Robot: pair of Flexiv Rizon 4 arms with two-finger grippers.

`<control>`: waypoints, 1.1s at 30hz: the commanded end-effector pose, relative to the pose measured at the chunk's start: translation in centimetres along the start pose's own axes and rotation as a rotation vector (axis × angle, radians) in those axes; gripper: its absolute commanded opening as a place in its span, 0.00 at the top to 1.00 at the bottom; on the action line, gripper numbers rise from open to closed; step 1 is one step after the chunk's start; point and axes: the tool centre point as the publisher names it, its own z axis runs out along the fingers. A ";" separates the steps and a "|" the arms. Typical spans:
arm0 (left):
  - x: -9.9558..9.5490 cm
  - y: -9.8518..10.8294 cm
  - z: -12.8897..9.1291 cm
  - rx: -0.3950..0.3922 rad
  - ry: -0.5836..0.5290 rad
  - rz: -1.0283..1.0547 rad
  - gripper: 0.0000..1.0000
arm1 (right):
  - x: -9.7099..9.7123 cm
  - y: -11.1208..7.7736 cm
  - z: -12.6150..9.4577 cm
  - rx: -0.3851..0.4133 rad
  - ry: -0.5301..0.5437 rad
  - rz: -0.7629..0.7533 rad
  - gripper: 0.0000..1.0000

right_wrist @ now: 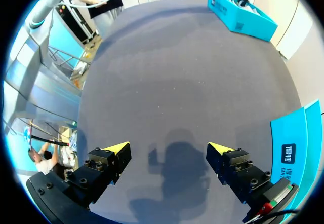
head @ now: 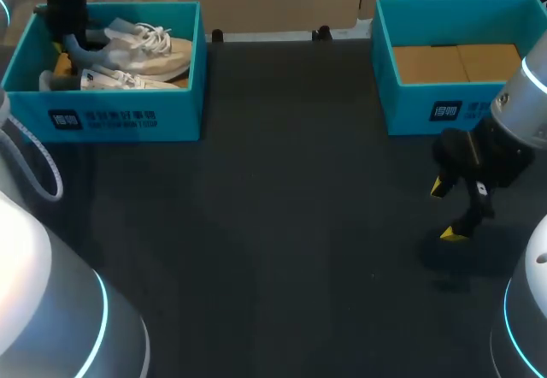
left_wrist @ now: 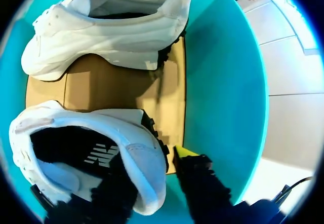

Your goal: Take the shoe out of the shoebox, open the shoe tongue, remove and reinsert the insole, then place the shoe into the shoebox

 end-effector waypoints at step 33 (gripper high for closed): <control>3.1 -7.8 -14.4 -0.044 -0.186 -0.025 0.00 | 0.1 0.0 0.0 0.001 -0.002 0.000 0.00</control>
